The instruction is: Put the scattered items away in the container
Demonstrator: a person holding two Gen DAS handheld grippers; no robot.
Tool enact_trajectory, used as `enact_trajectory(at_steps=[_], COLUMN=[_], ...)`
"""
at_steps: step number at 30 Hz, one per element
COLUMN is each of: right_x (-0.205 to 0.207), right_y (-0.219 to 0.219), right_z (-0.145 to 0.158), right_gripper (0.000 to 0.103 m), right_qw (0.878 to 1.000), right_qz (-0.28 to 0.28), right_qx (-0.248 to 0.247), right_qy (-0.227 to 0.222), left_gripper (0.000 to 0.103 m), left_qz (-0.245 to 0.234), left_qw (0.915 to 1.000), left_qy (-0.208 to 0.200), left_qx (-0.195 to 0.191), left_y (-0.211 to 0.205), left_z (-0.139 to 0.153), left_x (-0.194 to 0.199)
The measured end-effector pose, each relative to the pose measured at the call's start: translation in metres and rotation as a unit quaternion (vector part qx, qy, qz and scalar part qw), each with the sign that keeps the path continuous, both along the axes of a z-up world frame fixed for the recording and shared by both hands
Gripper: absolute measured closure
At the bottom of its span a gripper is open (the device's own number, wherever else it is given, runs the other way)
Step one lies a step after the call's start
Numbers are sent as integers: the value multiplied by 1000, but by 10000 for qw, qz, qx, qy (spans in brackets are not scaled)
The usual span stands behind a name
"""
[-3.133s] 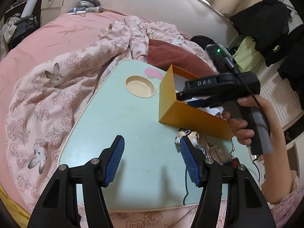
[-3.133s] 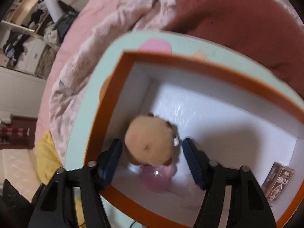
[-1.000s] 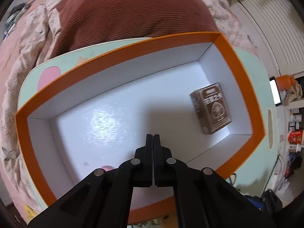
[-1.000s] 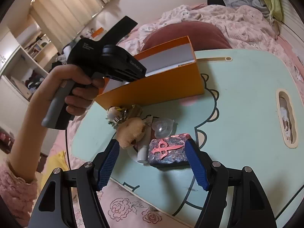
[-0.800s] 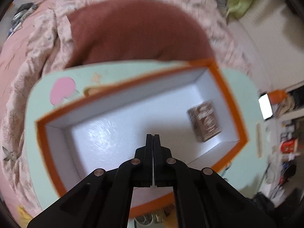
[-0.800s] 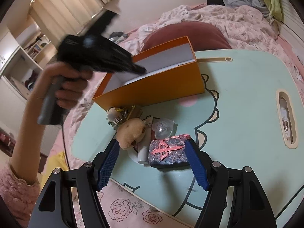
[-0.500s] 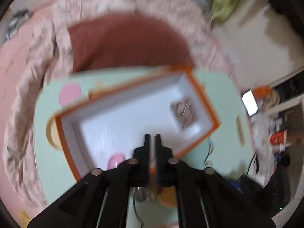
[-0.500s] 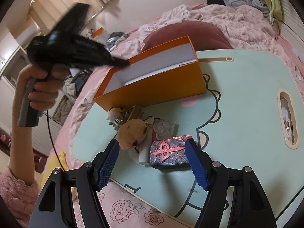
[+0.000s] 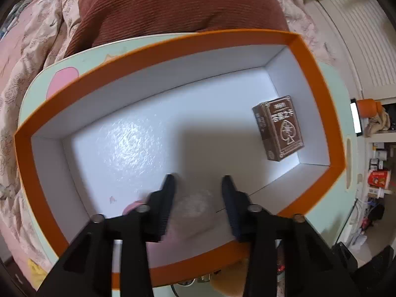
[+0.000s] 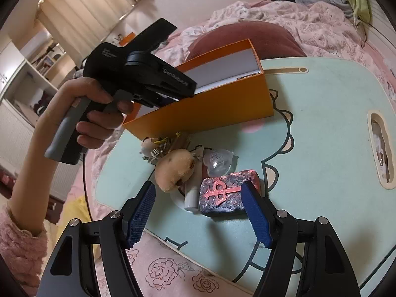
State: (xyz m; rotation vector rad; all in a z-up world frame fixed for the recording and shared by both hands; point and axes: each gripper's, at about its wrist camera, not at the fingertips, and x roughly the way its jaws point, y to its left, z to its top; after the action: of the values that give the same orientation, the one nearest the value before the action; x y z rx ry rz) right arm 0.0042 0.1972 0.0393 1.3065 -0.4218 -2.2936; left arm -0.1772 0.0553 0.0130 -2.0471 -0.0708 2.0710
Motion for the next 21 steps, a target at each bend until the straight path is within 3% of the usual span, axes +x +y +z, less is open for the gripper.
enact_trajectory(at_steps=[1,3,7,15,19,21], right_x=[0,0,0,1,4,3], right_y=[0,0,-1,-4,-1,1], right_z=[0,0,-2,-2,1,2], right_gripper=[32,32,32,32,32,32], right_qw=[10000,10000,10000,10000,9999,9999], right_qz=[6,36,55,46,0,-42], right_qx=[3,10,16,31,61,72], right_qy=[6,16,25,30,107,120], left_gripper=[95,98,98,98,98,98], left_qz=[33,61,143,215,-131,-322], left_qw=[10000,10000,9991,9927,9909,9892], left_qy=[-20,58,347,934,967,961], left_qx=[-26,-47,197,733,932,1056], left_y=[-2,-6,-17,-38,-37,-32], left_z=[-2,-2,13,73,103,103], left_x=[1,3,7,20,37,64])
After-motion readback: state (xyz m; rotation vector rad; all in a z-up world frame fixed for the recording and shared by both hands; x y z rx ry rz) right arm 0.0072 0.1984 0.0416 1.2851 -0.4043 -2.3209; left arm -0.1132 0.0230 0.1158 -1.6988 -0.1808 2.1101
